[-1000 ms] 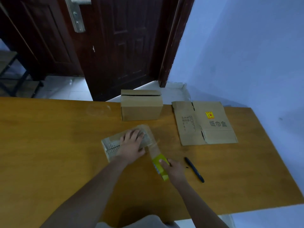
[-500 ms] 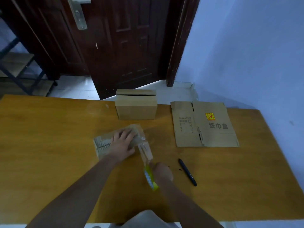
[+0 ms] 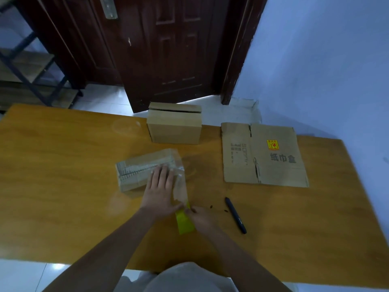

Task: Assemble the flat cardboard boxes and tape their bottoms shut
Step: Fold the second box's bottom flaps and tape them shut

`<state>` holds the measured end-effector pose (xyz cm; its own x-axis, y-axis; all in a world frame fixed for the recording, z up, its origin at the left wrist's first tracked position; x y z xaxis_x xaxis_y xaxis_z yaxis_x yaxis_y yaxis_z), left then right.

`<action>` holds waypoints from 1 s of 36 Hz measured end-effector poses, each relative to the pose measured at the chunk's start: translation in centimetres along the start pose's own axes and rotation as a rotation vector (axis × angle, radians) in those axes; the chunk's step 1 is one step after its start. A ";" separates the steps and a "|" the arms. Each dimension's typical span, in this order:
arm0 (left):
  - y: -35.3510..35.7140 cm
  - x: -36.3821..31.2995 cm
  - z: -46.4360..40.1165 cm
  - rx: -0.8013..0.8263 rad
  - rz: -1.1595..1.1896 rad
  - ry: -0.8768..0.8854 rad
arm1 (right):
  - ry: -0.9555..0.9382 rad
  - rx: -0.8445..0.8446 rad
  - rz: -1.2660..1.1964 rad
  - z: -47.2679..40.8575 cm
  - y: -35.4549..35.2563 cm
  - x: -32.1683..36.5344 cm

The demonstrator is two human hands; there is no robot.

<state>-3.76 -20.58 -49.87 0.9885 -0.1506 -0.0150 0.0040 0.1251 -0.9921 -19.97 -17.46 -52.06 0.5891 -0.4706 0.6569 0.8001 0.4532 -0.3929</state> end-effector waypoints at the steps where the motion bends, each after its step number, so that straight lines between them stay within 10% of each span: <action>1: -0.1 -0.2 0.3 0.031 -0.003 -0.026 | 0.028 0.015 -0.049 0.0 0.1 0.1; 5: 0.6 -0.2 -0.4 0.026 -0.020 -0.041 | 0.119 0.086 -0.264 0.3 -1.2 0.0; 12: 0.8 -0.5 -0.4 -0.022 -0.016 -0.053 | 0.043 -0.475 0.333 -1.7 -8.2 -4.2; 20: 0.2 -0.7 -0.3 -0.005 -0.001 -0.065 | 0.153 -0.383 0.764 -2.6 -8.7 -9.5; 24: 0.1 -0.7 -0.4 0.010 0.007 -0.075 | 0.105 -0.392 0.581 -2.5 -8.9 -8.2; 36: -0.2 -0.8 -0.4 0.044 -0.033 -0.084 | -0.482 -0.226 0.441 0.8 -6.9 2.4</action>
<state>-4.57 -20.85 -49.71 0.9969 -0.0724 0.0299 0.0416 0.1651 -0.9854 -24.19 -21.09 -47.21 0.7907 0.1348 0.5972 0.5319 0.3317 -0.7791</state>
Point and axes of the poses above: each hand's wrist, its own z-axis away from the middle knuckle, its own y-axis out of the palm, x = y × z, the point moved 1 cm from there along -z, towards the middle knuckle, and after that the axes turned 9 degrees about -x, right-handed, at the moved point
